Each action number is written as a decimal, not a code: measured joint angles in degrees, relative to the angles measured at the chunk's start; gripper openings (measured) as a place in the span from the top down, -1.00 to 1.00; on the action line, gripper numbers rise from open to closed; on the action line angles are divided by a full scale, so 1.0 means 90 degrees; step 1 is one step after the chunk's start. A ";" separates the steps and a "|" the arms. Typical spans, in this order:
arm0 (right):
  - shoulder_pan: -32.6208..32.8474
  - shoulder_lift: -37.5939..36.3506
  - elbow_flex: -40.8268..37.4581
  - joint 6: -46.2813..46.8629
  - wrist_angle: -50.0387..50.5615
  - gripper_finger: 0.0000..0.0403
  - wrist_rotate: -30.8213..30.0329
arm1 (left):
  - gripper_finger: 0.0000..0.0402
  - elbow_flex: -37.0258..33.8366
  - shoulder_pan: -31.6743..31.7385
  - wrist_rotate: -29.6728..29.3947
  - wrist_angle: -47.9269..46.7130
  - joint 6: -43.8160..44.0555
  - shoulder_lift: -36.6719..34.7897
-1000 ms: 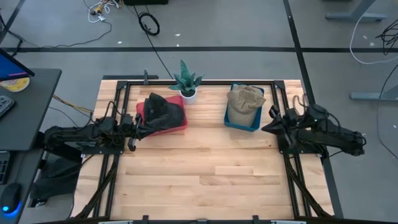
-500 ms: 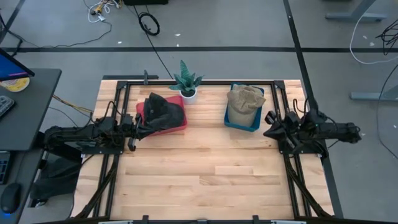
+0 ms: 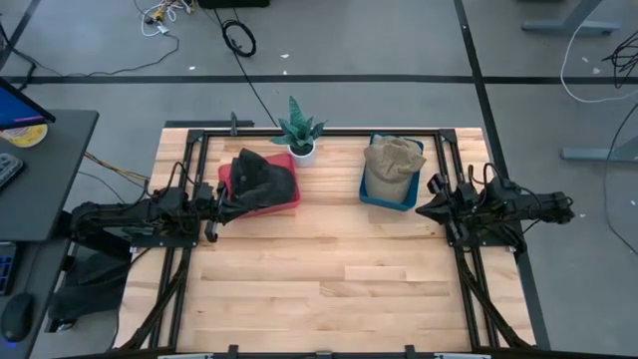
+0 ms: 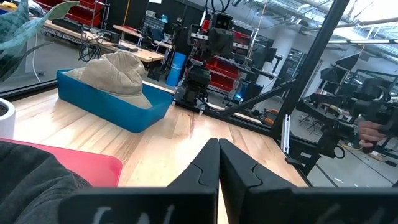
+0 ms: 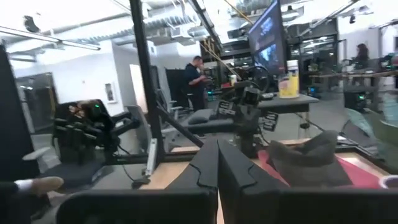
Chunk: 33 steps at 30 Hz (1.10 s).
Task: Pick & Place hat
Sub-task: Return to Home Position
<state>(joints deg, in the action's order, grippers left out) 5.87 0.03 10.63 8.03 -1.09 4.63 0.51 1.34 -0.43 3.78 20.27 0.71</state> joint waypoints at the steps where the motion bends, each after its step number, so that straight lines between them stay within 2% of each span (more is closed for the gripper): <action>1: -0.0036 -0.0002 0.0000 -0.0027 0.0060 1.00 -0.0032 | 0.97 0.0000 0.0000 0.0000 -0.0001 0.0000 0.0000; 4: -0.0149 0.0001 -0.0046 -0.0114 0.0080 1.00 -0.0099 | 0.97 0.0000 -0.0002 -0.0001 -0.0001 -0.0001 0.0002; 19: -0.0340 -0.0002 -0.1053 0.0223 -0.1506 1.00 -0.0081 | 0.97 0.0000 0.0000 0.0000 -0.0016 0.0000 0.0000; 24: -0.0339 -0.0004 -0.1081 -0.0019 -0.1243 1.00 -0.0081 | 0.97 0.0000 0.0000 0.0000 -0.0015 0.0000 0.0000; 33: -0.0340 -0.0004 -0.1081 -0.0576 -0.0068 1.00 -0.0126 | 0.97 0.0000 0.0000 0.0000 -0.0014 -0.0001 0.0001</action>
<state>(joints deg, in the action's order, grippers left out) 2.81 -0.01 0.91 2.85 -1.70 3.50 0.51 1.34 -0.43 3.65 20.26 0.72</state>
